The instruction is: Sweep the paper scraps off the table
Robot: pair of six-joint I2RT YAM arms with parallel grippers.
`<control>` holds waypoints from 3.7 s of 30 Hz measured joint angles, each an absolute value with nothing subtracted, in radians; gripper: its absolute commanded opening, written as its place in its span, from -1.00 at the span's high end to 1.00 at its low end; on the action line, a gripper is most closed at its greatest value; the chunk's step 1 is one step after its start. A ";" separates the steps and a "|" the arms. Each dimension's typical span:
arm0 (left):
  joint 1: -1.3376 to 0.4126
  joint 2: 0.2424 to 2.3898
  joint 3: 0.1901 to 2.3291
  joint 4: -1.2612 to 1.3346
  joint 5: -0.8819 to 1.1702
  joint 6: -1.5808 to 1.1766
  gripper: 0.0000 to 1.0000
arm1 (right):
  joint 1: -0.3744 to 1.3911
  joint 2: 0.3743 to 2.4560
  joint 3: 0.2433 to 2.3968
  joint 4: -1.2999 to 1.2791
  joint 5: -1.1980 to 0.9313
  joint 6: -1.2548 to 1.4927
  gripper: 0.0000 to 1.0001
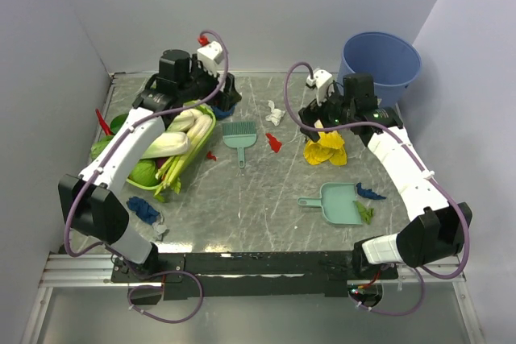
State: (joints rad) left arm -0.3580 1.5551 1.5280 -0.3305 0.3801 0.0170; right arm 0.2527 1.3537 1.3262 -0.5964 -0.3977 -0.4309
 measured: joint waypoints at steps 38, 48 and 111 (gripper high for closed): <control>-0.388 1.203 1.218 -0.727 0.290 0.568 -0.82 | 0.369 1.837 1.629 -0.629 -0.510 -0.343 -0.53; -0.388 1.186 1.217 -0.824 0.251 0.588 -0.78 | 0.430 2.092 1.843 -0.577 -0.476 -0.200 -0.37; -0.582 1.398 1.028 -0.373 0.181 0.276 -0.64 | 0.371 1.839 1.683 -0.642 -0.488 0.080 -0.47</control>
